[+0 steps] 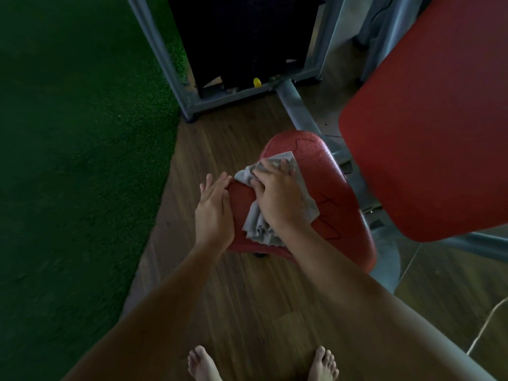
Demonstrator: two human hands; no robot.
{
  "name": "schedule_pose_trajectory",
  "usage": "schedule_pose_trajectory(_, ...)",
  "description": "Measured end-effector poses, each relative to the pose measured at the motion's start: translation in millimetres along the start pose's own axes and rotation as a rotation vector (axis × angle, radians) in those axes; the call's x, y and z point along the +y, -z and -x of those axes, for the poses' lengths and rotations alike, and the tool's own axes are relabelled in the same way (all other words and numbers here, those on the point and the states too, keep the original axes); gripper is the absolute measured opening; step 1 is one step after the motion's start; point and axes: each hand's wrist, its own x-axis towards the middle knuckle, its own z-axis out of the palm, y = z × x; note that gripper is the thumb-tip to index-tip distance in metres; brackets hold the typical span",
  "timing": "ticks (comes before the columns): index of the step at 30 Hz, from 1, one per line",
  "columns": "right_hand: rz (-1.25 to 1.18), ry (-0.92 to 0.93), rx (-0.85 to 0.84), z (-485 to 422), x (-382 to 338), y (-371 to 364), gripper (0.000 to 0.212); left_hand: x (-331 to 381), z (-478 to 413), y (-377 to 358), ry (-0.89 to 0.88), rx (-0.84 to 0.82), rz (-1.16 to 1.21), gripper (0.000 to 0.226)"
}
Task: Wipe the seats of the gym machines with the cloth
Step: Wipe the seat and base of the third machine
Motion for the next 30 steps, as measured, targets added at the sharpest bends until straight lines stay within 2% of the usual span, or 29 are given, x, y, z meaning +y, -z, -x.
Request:
schedule_pose_trajectory(7, 0.015, 0.128, -0.033, 63.8, 43.3, 18.7, 0.03, -1.8, -1.1, -0.1, -0.104, 0.025, -0.105, 0.043)
schedule_pose_trajectory(12, -0.008, -0.049, 0.038, 51.1, 90.0, 48.8, 0.03, 0.8, 1.8, 1.5, -0.175, 0.022, -0.179, 0.045)
schedule_pose_trajectory(16, -0.075, -0.125, 0.124, 45.7, 88.9, 56.2, 0.026, 1.7, 1.2, 1.8, -0.201, 0.008, -0.203, 0.047)
schedule_pose_trajectory(20, -0.009, 0.04, 0.213, 102.6, 69.0, 45.7, 0.023, 6.0, 2.6, 1.1, -0.169, 0.016, -0.244, 0.042)
schedule_pose_trajectory(23, 0.024, 0.147, 0.153, 113.4, 82.3, 44.2, 0.024, 8.9, 4.5, 0.7, -0.156, 0.008, -0.222, 0.043)
schedule_pose_trajectory(26, 0.015, 0.073, 0.073, 79.0, 103.8, 56.2, 0.029, 11.6, 8.3, -0.8, -0.129, 0.021, -0.199, 0.043)
schedule_pose_trajectory(30, -0.047, -0.117, 0.152, 55.3, 97.4, 55.9, 0.026, 11.9, 6.9, -2.0, -0.126, 0.01, -0.151, 0.042)
